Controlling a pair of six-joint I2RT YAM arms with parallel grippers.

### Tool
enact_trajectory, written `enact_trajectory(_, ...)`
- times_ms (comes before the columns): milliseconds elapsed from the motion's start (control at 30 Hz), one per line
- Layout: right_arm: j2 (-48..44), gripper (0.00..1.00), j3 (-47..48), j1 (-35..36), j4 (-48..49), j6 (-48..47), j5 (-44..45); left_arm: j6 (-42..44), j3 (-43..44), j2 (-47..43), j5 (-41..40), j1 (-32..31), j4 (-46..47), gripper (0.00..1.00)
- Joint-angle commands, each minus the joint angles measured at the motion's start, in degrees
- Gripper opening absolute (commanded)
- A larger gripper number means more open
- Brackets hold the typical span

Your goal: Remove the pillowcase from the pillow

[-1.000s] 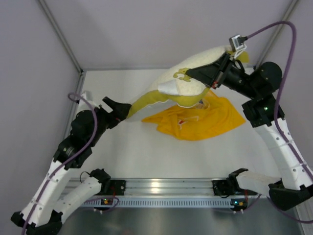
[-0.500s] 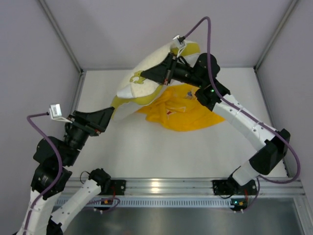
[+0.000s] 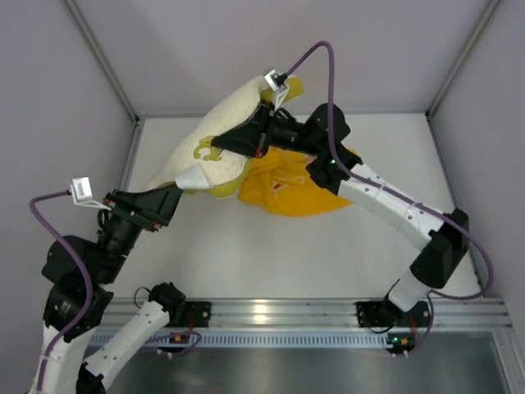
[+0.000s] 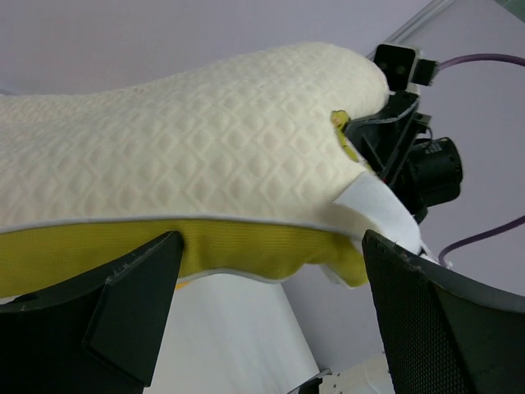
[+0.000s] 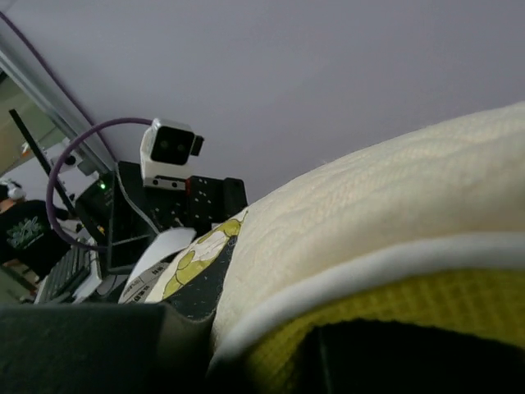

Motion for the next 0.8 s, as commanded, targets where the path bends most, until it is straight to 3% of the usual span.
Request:
enact_trajectory(0,8.46,0.00,-4.65,0.75,27.51,11.02,-6.13,0.92,0.86,-0.85,0.64,0.07,0.88,0.94)
enact_trajectory(100,17.17,0.00,-10.27,1.10,42.38,19.48,-8.77,1.10,0.42,-1.29,0.73,-0.02,0.79,0.95)
enact_trajectory(200,18.34,0.00,-20.45,1.71,47.17,19.43,-6.85,1.45,0.77,-0.85,0.46,-0.02,-0.70,0.95)
enact_trajectory(467,13.86,0.00,-42.24,3.12,39.20,17.58,-4.30,0.75,-0.81,0.82,0.90,-0.02,-1.15,0.95)
enact_trajectory(567,12.36,0.00,-48.40,3.47,32.89,11.98,-1.94,-0.74,-2.39,1.52,1.52,-0.01,-1.14,0.95)
enact_trajectory(667,12.09,0.00,-50.27,3.38,19.92,5.57,2.20,-1.80,-4.50,1.70,1.96,0.07,-0.09,0.95)
enact_trajectory(767,12.53,0.04,-52.46,3.47,16.26,3.09,5.10,-2.33,-5.73,2.14,2.31,-0.01,-0.27,0.95)
